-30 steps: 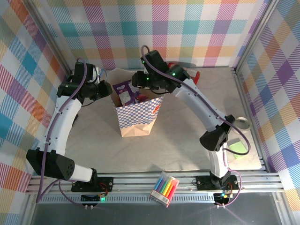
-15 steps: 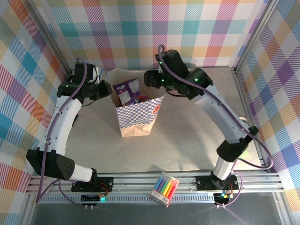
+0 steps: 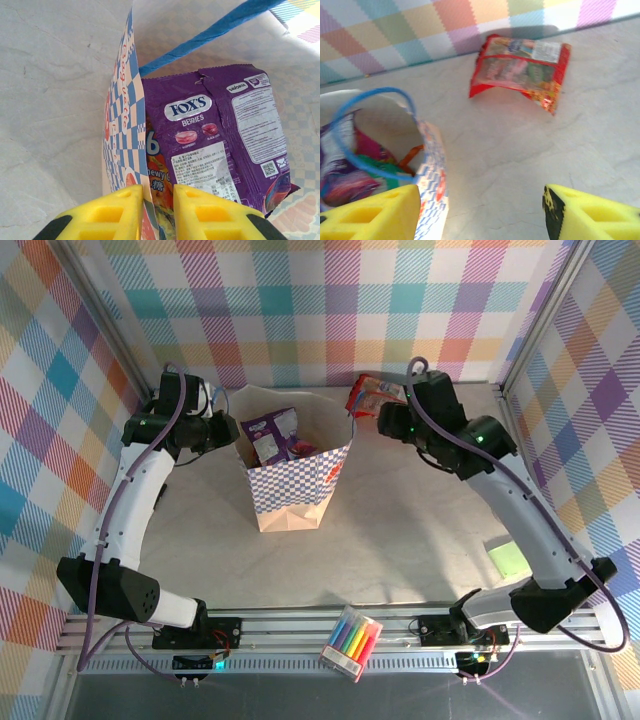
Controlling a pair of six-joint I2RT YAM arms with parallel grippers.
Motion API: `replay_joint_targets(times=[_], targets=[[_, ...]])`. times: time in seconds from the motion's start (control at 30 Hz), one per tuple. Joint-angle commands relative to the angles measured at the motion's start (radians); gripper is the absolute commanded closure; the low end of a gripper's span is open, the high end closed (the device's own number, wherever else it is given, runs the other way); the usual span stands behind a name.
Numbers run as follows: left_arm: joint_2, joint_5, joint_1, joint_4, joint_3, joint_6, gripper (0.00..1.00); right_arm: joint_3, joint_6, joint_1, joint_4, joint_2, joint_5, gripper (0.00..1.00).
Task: Place the snacks into the paper bag
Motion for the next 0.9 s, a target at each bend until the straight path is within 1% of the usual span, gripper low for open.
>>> replay_joint_targets(times=[0.0, 0.13, 0.37, 0.47, 0.57, 0.67, 0.73, 0.87], targets=[[0.009, -0.013, 0.008, -0.029, 0.032, 0.013, 0.76, -0.075, 0.044, -0.072, 0.037, -0.032, -0.042, 0.34], [0.019, -0.015, 0.008, -0.035, 0.035, 0.013, 0.76, -0.148, 0.065, -0.168, 0.037, -0.014, -0.107, 0.33], [0.022, -0.022, 0.007, -0.047, 0.037, 0.013, 0.76, -0.238, 0.094, -0.256, 0.072, 0.064, -0.212, 0.27], [0.021, -0.027, 0.007, -0.049, 0.035, 0.013, 0.76, -0.268, 0.115, -0.303, 0.101, 0.118, -0.299, 0.21], [0.023, -0.03, 0.008, -0.049, 0.037, 0.013, 0.76, -0.296, 0.157, -0.344, 0.143, 0.164, -0.385, 0.19], [0.028, -0.033, 0.008, -0.049, 0.038, 0.014, 0.76, -0.338, 0.188, -0.38, 0.235, 0.197, -0.458, 0.17], [0.031, -0.034, 0.008, -0.053, 0.041, 0.014, 0.76, -0.34, 0.199, -0.396, 0.269, 0.225, -0.477, 0.17], [0.032, -0.041, 0.008, -0.055, 0.045, 0.018, 0.76, -0.288, 0.175, -0.408, 0.276, 0.31, -0.479, 0.17]])
